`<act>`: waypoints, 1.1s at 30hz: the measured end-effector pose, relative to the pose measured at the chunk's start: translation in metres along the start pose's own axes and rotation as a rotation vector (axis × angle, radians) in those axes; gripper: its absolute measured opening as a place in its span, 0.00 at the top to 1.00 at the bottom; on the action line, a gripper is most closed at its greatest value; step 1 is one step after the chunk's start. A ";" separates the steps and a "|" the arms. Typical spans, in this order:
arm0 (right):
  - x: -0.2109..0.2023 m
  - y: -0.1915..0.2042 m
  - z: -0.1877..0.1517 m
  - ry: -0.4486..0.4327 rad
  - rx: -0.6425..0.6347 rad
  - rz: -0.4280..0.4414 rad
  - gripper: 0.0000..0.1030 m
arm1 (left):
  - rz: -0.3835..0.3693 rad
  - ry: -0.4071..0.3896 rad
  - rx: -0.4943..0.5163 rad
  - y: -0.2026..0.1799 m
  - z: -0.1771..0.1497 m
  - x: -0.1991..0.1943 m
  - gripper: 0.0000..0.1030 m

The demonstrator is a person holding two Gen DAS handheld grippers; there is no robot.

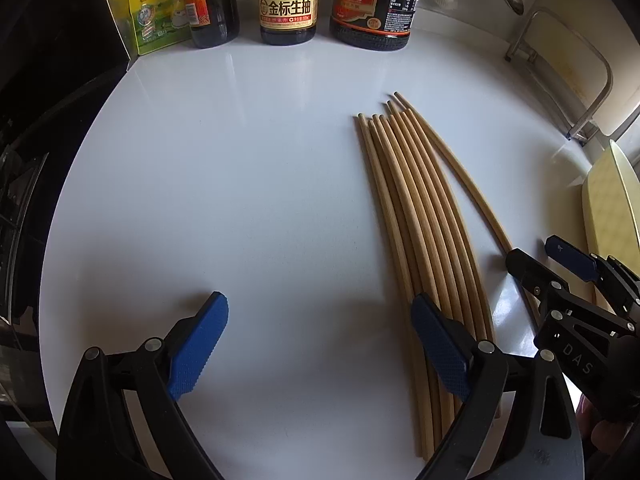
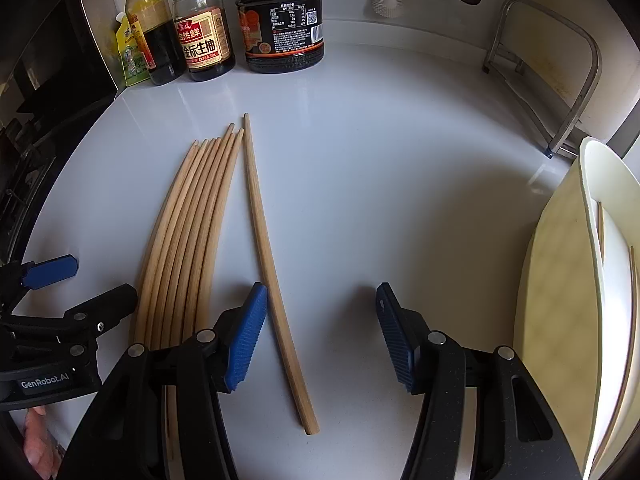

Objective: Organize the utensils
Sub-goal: 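Close the left tool on one chopstick while the right tool grasps another chopstick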

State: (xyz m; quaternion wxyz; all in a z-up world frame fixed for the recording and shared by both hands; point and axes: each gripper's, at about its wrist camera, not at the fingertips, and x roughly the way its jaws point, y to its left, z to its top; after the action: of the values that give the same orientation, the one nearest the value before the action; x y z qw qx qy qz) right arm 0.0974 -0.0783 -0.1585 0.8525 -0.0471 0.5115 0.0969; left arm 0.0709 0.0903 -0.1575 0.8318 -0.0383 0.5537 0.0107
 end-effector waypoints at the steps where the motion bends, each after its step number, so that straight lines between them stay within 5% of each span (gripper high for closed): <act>1: 0.000 0.000 0.001 0.000 -0.001 0.001 0.47 | 0.000 -0.001 -0.002 0.000 0.000 0.000 0.10; 26: 0.010 0.019 0.020 -0.018 -0.116 0.004 0.47 | 0.087 -0.001 -0.072 0.018 0.009 0.009 0.06; 28: 0.011 0.024 0.022 -0.020 -0.137 0.009 0.48 | 0.092 -0.003 -0.066 0.016 0.010 0.008 0.08; 33: 0.010 0.030 0.021 -0.009 -0.156 0.039 0.67 | 0.069 -0.017 -0.036 0.008 0.009 0.003 0.28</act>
State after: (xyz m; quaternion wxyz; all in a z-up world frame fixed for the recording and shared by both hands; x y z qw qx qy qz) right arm 0.1140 -0.0438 -0.1566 0.8465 -0.1029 0.4992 0.1534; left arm 0.0799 0.0985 -0.1569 0.8347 -0.0338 0.5474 0.0497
